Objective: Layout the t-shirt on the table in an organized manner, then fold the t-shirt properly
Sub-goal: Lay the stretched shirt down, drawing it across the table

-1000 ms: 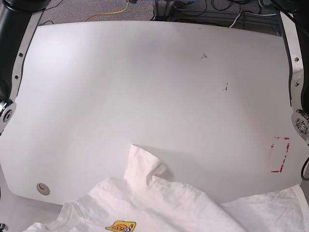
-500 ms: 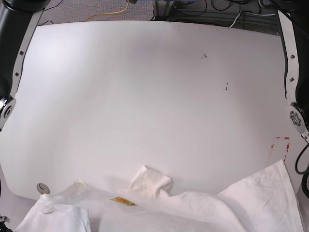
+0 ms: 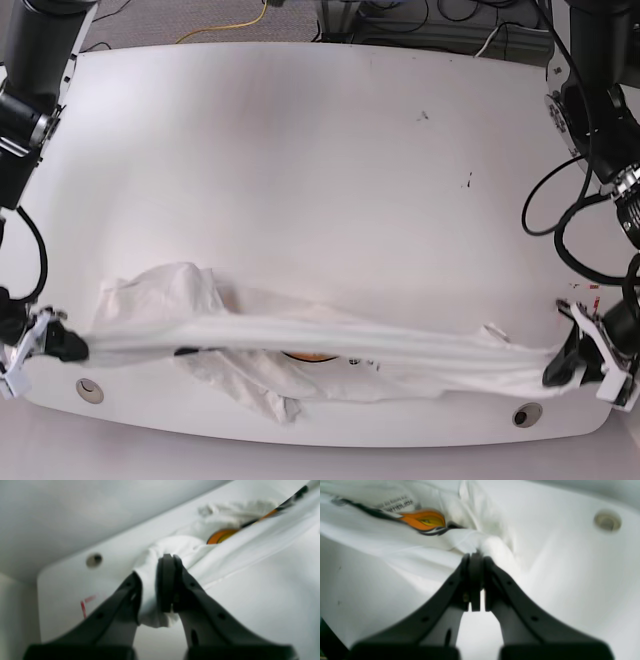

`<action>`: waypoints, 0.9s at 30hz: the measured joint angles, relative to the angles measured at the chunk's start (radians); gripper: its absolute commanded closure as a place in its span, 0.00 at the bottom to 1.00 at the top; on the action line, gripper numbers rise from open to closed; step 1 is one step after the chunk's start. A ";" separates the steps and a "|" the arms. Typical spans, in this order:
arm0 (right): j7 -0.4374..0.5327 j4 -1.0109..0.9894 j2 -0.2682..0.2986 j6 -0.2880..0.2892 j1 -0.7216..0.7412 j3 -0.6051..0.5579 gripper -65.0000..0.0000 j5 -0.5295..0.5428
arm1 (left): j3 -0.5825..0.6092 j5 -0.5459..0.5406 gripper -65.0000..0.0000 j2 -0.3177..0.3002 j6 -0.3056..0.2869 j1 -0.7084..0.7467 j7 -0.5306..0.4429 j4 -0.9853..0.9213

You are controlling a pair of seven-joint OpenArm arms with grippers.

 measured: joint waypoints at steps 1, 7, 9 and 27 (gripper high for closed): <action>-0.002 0.000 0.010 -0.001 -0.045 0.011 1.00 0.010 | -0.023 0.004 1.00 -0.002 0.000 0.034 0.007 0.011; 0.022 0.013 0.011 0.000 -0.232 0.038 1.00 0.104 | -0.094 -0.048 1.00 -0.003 0.000 0.220 0.003 0.042; 0.021 0.029 0.001 -0.001 -0.284 0.050 1.00 0.118 | -0.121 -0.069 1.00 -0.003 0.000 0.267 0.004 0.051; 0.021 0.164 -0.088 0.000 -0.723 0.220 1.00 0.138 | -0.317 -0.121 1.00 -0.002 0.000 0.573 0.080 0.082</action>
